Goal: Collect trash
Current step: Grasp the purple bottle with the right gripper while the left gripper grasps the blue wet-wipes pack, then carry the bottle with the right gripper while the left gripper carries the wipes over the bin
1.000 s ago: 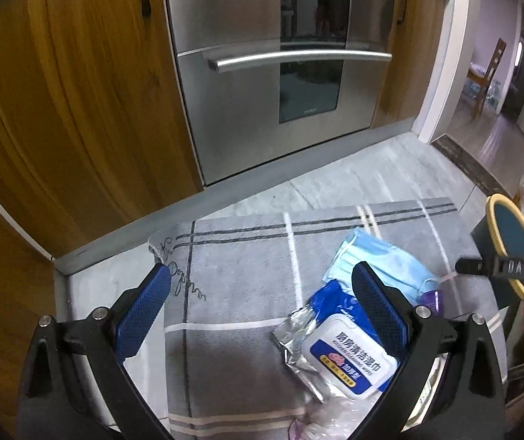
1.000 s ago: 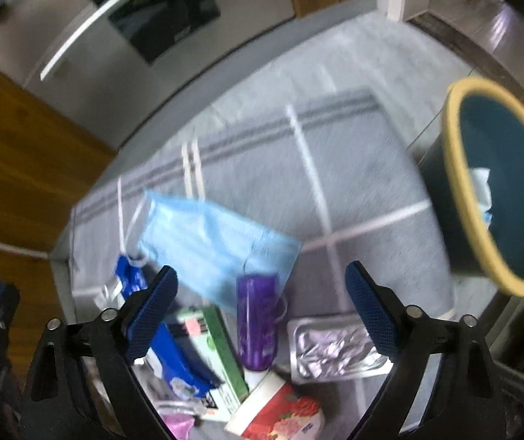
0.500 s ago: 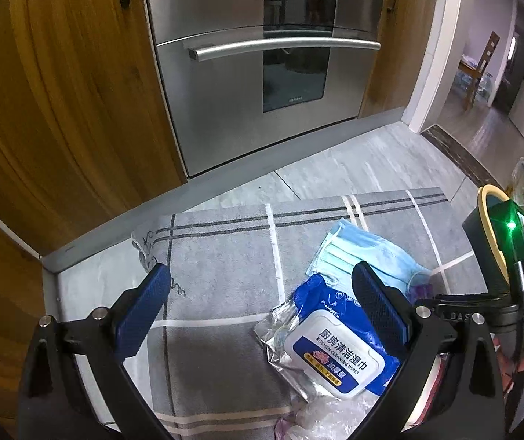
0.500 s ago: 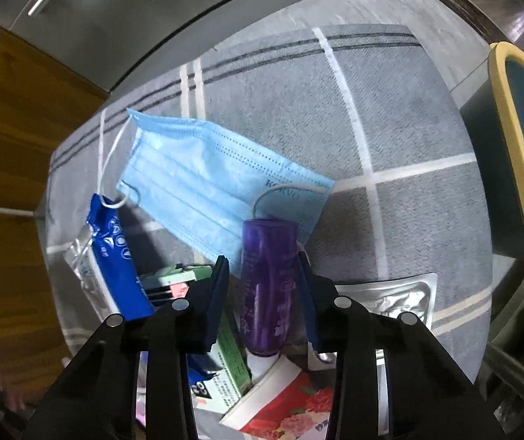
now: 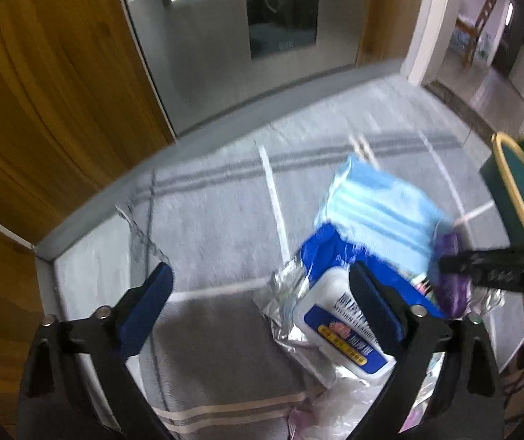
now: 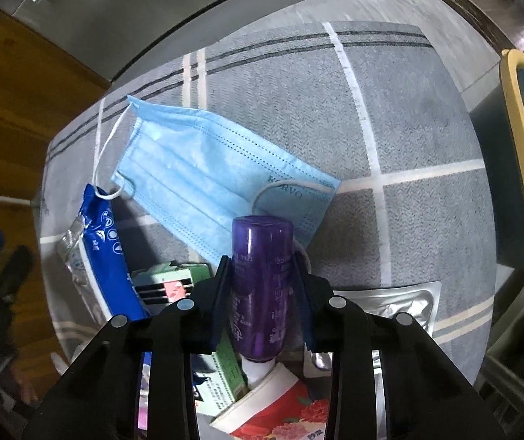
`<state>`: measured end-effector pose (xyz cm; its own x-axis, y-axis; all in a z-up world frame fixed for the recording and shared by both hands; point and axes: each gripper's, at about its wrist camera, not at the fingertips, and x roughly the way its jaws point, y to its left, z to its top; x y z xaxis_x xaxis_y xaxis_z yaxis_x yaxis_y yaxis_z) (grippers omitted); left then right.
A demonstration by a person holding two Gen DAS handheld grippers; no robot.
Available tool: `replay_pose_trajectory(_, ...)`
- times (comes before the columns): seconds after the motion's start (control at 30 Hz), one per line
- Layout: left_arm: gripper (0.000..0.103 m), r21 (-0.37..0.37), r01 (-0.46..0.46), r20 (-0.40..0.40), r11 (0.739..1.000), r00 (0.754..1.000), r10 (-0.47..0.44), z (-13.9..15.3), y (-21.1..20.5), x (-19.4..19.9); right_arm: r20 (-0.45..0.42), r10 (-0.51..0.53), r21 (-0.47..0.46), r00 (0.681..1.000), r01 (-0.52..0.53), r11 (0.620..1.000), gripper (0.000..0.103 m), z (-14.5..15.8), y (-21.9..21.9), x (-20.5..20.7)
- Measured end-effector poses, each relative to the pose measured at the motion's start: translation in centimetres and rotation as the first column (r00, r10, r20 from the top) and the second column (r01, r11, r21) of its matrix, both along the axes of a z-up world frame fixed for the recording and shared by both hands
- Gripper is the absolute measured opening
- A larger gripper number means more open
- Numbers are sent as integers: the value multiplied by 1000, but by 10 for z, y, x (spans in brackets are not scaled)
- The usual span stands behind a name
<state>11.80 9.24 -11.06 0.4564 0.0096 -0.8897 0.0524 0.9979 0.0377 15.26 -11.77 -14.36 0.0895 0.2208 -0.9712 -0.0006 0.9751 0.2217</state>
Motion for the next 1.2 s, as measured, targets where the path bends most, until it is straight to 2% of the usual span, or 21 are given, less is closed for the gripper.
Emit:
replay_pose_trajectory(0.13,72,-18,-3,-75,1000,997,2,-24,0,4,3,0,-3,1000,0,1000,34,4,-6,-1)
replay_pose_trajectory(0.37,51,-35,-29,-136,999,990,24,-45,6,6,-1,3,-4,1000,-3,1000,34,1,-9,1)
replay_pose_trajectory(0.43,40,-53,-32,-147,998,989,24,-48,7,8,-2,7,-3,1000,-7,1000,34,1,-8,2)
replay_pose_trajectory(0.47,30,-76,-26,-158,997,987,14,-50,6,8,-2,10,-2,1000,-10,1000,34,1,-8,3)
replay_pose_trajectory(0.63,24,-67,-6,-157,998,988,-5,-47,0,7,5,27,1,1000,-27,1000,34,2,-7,4)
replay_pose_trajectory(0.7,16,-83,-6,-149,996,989,-7,-42,0,7,10,28,9,1000,-28,1000,34,5,-5,4)
replay_pose_trajectory(0.8,12,-95,15,-111,995,994,-26,-25,-3,2,27,40,17,999,-40,999,34,11,-6,2)
replay_pose_trajectory(0.9,10,-120,46,-56,992,997,-53,-1,-8,-6,40,41,19,998,-42,999,34,17,-12,-2)
replay_pose_trajectory(1.0,9,-113,99,15,989,995,-98,24,-18,-14,67,43,16,997,-44,999,34,27,-17,-5)
replay_pose_trajectory(1.2,8,-92,198,118,976,975,-187,61,-44,-29,123,35,15,992,-37,999,34,47,-28,-13)
